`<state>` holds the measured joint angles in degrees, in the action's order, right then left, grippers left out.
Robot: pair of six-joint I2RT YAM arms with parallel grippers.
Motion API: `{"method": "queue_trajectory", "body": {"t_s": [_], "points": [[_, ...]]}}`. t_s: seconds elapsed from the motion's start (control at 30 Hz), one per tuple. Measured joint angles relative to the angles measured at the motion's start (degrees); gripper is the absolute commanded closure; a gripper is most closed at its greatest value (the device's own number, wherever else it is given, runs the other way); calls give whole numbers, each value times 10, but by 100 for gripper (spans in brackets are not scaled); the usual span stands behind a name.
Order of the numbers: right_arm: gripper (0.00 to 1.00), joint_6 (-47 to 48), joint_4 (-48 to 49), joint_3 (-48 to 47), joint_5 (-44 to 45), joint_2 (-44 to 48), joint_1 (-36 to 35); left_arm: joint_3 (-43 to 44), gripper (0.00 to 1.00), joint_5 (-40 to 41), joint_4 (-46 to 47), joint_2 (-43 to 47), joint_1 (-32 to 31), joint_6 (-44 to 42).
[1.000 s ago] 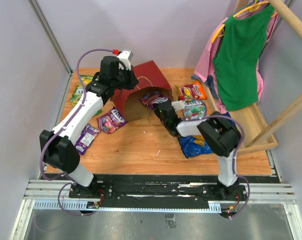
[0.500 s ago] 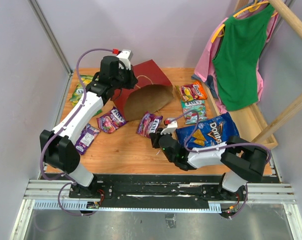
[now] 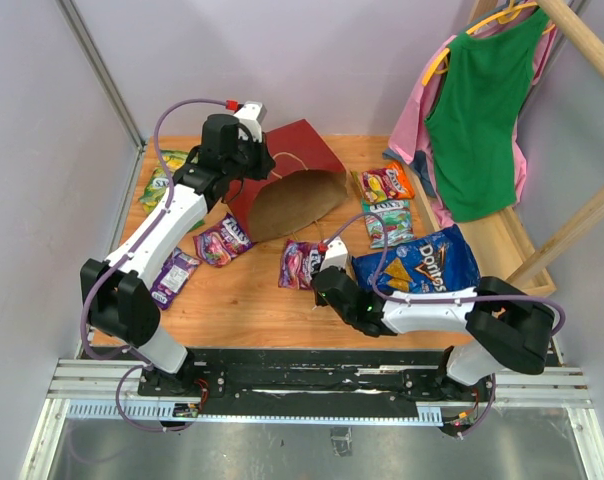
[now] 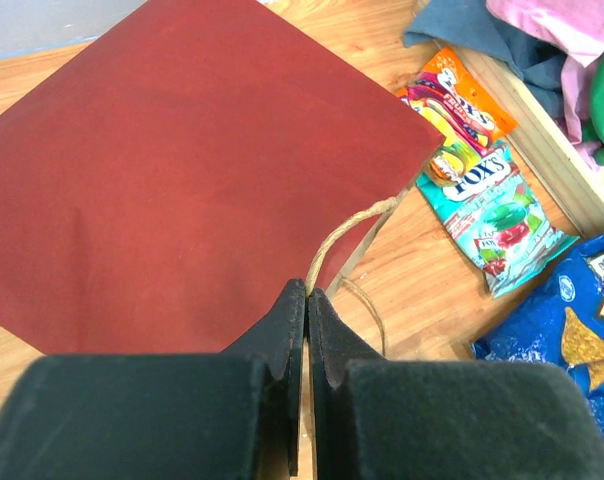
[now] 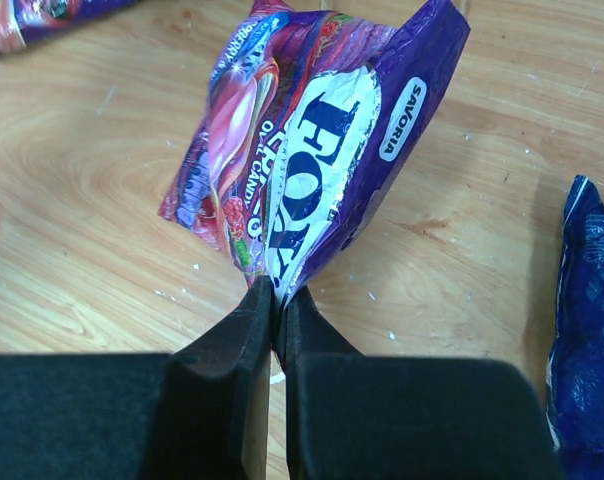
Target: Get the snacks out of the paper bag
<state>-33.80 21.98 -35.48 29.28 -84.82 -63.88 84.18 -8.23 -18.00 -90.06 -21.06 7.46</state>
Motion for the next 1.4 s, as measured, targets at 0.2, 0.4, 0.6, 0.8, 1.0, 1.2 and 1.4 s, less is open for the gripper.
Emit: {"method": "queue_trajectory", "body": {"t_s": [0.2, 0.4, 0.6, 0.8, 1.0, 1.2, 1.4], "points": [[99, 30, -55, -8, -41, 0, 0, 0, 96, -7, 6, -1, 0, 0], [99, 38, -94, -30, -83, 0, 0, 0, 96, -11, 8, -3, 0, 1], [99, 25, -156, -62, -99, -1, 0, 0, 96, -22, 12, -3, 0, 5], [99, -9, -254, -123, -136, -3, 1, 0, 97, -35, 17, -3, 0, 10], [99, -81, -304, -142, -179, -12, 1, 0, 97, -52, 26, -10, 0, 19], [69, -149, -319, -142, -199, -42, 1, 0, 98, -61, 27, -16, 0, 21], [1, -172, -320, -141, -220, -48, 1, 0, 98, -67, 29, -16, 0, 21]]}}
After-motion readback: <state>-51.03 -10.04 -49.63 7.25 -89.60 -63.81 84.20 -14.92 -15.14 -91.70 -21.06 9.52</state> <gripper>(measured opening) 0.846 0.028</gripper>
